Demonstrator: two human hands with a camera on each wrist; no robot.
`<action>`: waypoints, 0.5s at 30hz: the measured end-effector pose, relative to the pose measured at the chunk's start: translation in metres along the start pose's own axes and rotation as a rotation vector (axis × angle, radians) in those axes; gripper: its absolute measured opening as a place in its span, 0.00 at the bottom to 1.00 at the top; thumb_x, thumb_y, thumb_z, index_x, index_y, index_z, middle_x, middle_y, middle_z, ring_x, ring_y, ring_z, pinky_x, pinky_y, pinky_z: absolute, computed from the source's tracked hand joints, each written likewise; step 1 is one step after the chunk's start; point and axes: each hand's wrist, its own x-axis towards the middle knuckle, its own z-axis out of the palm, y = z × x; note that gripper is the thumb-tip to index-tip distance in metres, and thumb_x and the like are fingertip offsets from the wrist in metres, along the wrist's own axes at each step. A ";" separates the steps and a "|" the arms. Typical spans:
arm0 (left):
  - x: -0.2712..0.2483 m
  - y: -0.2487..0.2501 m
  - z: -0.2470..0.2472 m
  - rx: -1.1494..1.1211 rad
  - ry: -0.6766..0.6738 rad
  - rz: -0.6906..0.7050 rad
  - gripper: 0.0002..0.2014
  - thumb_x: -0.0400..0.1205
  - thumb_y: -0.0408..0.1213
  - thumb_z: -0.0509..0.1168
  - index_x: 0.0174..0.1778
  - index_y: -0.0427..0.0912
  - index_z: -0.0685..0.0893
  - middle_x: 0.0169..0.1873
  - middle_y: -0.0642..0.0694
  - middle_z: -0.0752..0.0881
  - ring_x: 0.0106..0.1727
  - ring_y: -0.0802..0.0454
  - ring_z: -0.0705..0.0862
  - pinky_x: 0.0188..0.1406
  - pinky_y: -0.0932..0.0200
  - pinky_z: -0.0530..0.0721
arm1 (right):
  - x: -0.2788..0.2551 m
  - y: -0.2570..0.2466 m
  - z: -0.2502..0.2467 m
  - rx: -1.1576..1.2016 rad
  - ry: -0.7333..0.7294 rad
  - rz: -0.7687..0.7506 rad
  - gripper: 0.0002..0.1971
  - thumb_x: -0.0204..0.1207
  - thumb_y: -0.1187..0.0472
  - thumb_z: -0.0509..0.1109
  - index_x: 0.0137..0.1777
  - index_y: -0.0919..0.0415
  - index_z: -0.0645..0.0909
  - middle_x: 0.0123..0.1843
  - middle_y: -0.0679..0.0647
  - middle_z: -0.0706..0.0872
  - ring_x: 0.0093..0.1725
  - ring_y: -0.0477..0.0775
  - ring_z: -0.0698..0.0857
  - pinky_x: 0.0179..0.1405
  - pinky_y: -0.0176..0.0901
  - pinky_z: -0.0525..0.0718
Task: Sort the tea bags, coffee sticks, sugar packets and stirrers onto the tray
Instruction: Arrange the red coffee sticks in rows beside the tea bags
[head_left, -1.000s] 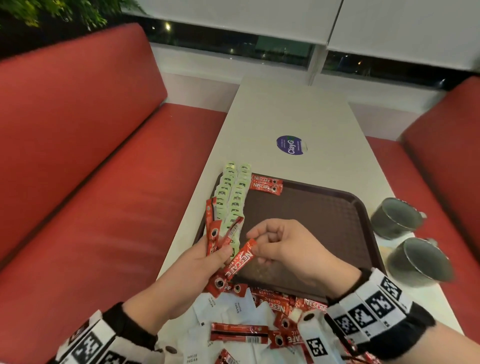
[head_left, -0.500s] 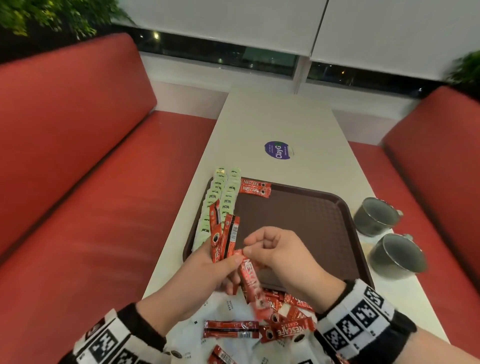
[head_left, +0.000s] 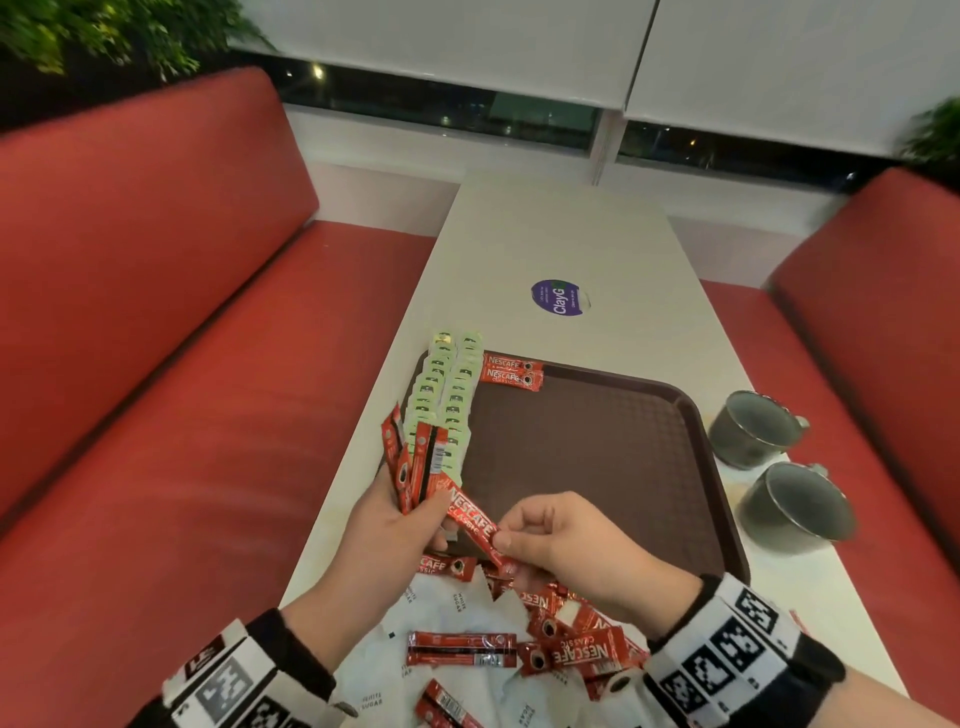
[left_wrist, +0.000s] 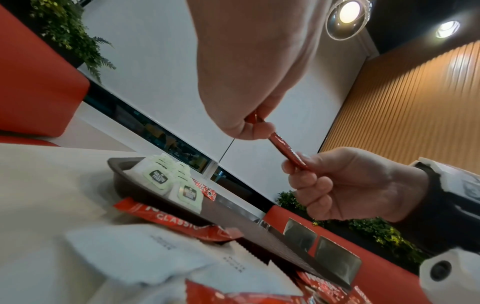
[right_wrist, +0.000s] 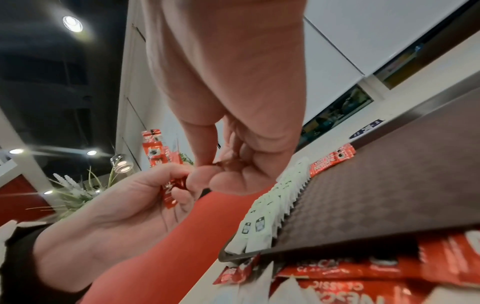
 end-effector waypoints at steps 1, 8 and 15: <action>0.000 -0.002 -0.001 -0.003 0.015 0.002 0.07 0.81 0.33 0.66 0.55 0.43 0.82 0.33 0.44 0.89 0.28 0.55 0.83 0.36 0.60 0.82 | 0.000 0.004 -0.003 0.007 0.008 0.015 0.05 0.78 0.67 0.70 0.41 0.61 0.84 0.30 0.52 0.86 0.27 0.45 0.83 0.32 0.36 0.83; 0.006 -0.008 0.003 -0.079 0.053 0.032 0.11 0.81 0.35 0.66 0.59 0.43 0.84 0.33 0.49 0.89 0.36 0.50 0.86 0.54 0.49 0.85 | 0.005 0.005 -0.015 0.253 0.028 0.017 0.06 0.79 0.70 0.68 0.40 0.62 0.83 0.31 0.53 0.85 0.29 0.44 0.82 0.32 0.35 0.79; 0.020 0.000 0.007 -0.112 0.063 0.105 0.11 0.83 0.35 0.64 0.60 0.41 0.82 0.31 0.45 0.88 0.33 0.49 0.86 0.47 0.55 0.83 | 0.032 -0.020 -0.035 0.034 0.173 -0.086 0.09 0.78 0.71 0.69 0.37 0.61 0.83 0.24 0.48 0.84 0.26 0.43 0.80 0.30 0.34 0.80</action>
